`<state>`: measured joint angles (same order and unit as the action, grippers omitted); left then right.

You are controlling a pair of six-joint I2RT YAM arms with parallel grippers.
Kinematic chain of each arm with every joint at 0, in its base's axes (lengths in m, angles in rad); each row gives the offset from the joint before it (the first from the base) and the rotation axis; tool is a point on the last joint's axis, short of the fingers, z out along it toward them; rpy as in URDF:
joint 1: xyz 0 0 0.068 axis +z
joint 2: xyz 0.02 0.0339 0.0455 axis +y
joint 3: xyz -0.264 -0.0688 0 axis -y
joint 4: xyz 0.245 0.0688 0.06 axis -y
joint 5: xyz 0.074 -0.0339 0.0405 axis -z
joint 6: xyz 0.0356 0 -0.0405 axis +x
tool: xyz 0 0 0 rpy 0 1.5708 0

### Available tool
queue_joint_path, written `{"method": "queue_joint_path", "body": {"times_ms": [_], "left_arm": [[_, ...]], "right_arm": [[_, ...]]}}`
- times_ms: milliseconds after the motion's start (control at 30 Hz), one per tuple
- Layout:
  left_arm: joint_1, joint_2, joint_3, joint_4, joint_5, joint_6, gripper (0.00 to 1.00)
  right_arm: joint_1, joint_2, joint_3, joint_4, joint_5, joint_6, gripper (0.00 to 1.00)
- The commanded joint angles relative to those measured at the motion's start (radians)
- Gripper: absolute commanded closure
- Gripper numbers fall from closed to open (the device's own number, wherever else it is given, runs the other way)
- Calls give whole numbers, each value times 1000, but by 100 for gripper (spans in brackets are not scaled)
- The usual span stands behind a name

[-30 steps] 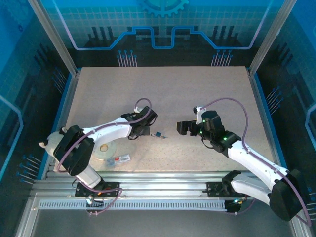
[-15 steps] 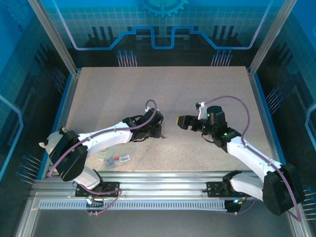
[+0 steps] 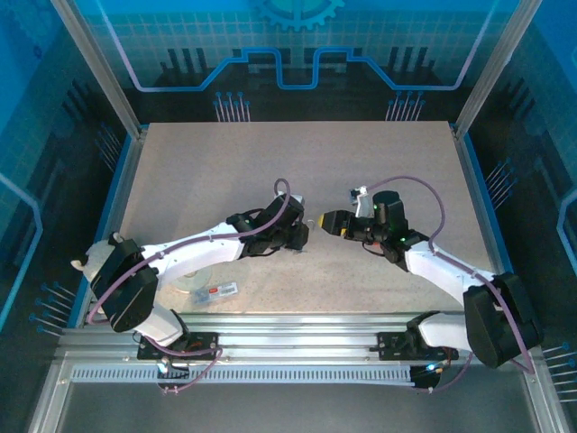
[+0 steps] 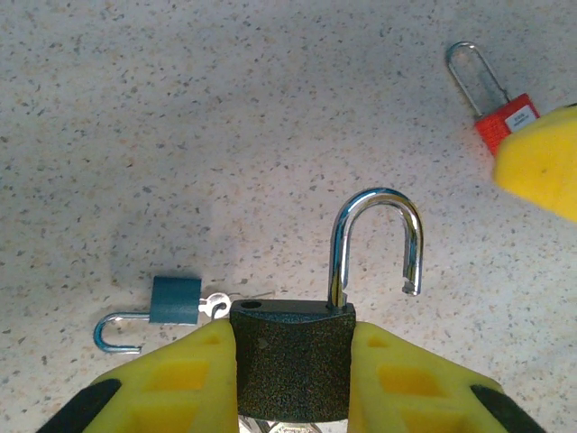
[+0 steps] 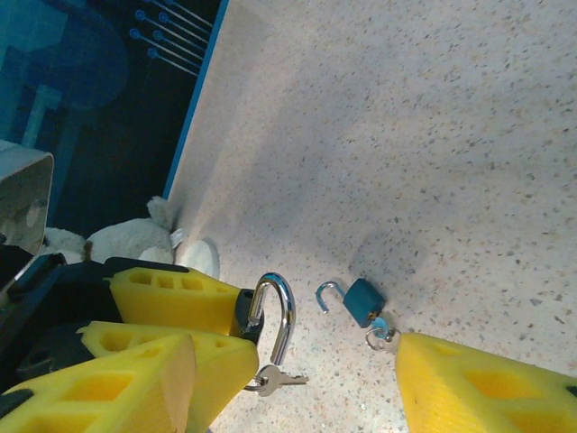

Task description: Lock with the key

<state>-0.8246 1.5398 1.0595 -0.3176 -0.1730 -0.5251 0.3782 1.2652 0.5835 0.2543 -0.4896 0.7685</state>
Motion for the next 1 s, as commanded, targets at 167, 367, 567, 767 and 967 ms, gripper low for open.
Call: {"method": "queue_joint_path", "body": {"times_ms": [167,367,567,767,967], "left_arm": [[-10,21,49,31,30,-32,100],[-12,16,49,34,31,-38,100],[-18,13,50,35,32,-41,100],[-24,8,50,40,35,-43,100],[-27,2,44,41,29,-40,100]], "right_arm": [[8,62,-19,152,-95,66,48],[30,84,-12,165,-95,65,53],[36,97,-8,164,-89,63,56],[41,110,-6,172,-94,68,62],[42,124,1,172,-100,69,67]]}}
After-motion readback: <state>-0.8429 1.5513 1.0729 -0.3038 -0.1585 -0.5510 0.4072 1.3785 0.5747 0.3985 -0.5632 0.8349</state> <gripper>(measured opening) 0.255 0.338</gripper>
